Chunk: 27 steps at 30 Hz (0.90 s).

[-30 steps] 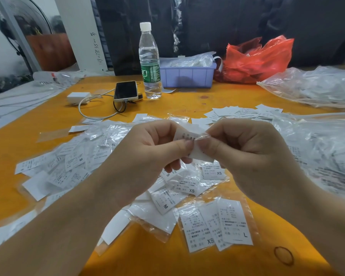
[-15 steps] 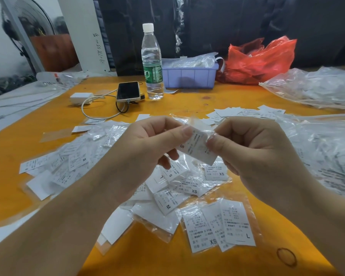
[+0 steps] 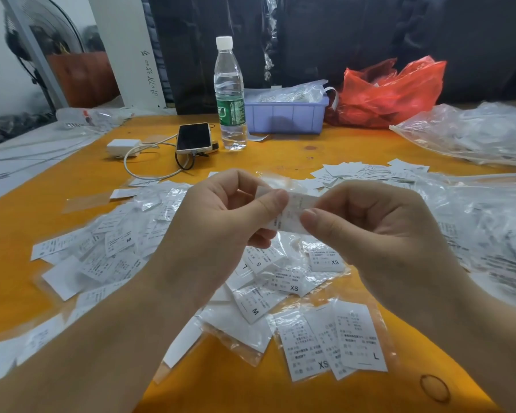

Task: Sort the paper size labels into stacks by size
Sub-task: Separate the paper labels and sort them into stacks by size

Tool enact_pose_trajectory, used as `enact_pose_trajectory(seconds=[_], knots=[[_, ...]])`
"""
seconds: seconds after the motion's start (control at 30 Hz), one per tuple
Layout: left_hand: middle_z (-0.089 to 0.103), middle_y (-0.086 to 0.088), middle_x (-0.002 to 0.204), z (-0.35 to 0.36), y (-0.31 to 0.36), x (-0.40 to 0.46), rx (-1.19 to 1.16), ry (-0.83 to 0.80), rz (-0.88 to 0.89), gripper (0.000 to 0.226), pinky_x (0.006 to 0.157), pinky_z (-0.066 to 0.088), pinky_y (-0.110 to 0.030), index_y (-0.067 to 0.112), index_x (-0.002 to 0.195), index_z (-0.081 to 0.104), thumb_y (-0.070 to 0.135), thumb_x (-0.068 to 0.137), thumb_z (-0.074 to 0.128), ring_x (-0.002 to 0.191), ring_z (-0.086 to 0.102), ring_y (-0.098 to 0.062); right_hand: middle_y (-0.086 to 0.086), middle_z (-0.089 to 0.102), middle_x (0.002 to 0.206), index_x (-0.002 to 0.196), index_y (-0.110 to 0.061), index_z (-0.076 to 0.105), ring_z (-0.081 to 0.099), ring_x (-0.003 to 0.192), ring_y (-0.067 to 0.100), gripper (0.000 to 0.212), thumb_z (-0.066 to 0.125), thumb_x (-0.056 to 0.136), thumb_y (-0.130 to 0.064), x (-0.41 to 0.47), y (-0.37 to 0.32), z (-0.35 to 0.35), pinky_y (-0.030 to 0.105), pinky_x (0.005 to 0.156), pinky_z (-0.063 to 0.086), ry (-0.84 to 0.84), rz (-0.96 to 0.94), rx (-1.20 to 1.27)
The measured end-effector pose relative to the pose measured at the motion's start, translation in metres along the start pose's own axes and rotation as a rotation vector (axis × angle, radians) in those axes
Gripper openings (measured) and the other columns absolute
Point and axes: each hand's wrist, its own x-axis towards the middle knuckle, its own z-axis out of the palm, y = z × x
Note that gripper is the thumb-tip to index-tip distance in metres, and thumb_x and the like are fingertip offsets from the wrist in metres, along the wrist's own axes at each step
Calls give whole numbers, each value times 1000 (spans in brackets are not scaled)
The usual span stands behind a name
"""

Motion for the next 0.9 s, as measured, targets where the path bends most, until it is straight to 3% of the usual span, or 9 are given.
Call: enact_pose_trajectory(seconds=[0.1, 0.2, 0.33, 0.47, 0.57, 0.77, 0.9], knots=[[71, -6, 67, 2, 1, -2, 25, -33, 31, 20, 55, 57, -25, 20, 73, 68, 38, 68, 74, 61, 67, -17, 28, 63, 74, 85, -17, 75, 55, 59, 40, 16, 78, 76, -30, -2, -4, 5, 45, 48, 41, -37, 30, 25], [69, -3, 65, 4, -1, -3, 16, -96, 20, 18, 55, 55, -24, 18, 75, 67, 34, 71, 73, 61, 67, -15, 15, 69, 72, 79, -12, 75, 55, 51, 13, 25, 81, 65, -31, 0, -3, 4, 21, 45, 42, -44, 147, 167], [67, -2, 65, 5, -4, -2, -32, -118, -18, 11, 55, 55, -24, 22, 71, 67, 32, 71, 73, 60, 65, -14, 12, 60, 69, 68, -16, 71, 42, 53, 18, 22, 80, 55, -31, 4, 1, 0, 22, 44, 36, -85, 316, 314], [69, -2, 69, 3, -3, 0, -33, -118, -24, 11, 56, 55, -24, 24, 71, 68, 34, 71, 74, 62, 66, -15, 9, 55, 65, 69, -18, 69, 43, 50, 21, 24, 88, 62, -30, 4, 2, -1, 29, 47, 39, -48, 286, 203], [68, 0, 69, 2, -2, 0, -18, -122, -4, 16, 57, 55, -25, 27, 70, 68, 39, 68, 79, 65, 67, -14, 15, 47, 58, 71, -20, 70, 34, 49, 25, 17, 79, 64, -34, 3, 2, -1, 36, 49, 32, 17, 211, 109], [70, -3, 70, 0, -4, 1, -15, -123, 30, 16, 56, 55, -24, 26, 68, 68, 38, 63, 76, 66, 67, -17, 16, 51, 60, 66, -20, 65, 36, 49, 21, 17, 80, 58, -20, 5, -4, -1, 30, 47, 32, 16, 200, 153], [72, -4, 73, -1, -7, 3, 66, -116, 53, 14, 56, 55, -23, 23, 71, 67, 34, 68, 75, 64, 67, -16, 1, 59, 64, 70, -26, 67, 44, 50, 11, 23, 79, 57, -12, 7, -1, -3, 17, 44, 37, -11, 250, 213]])
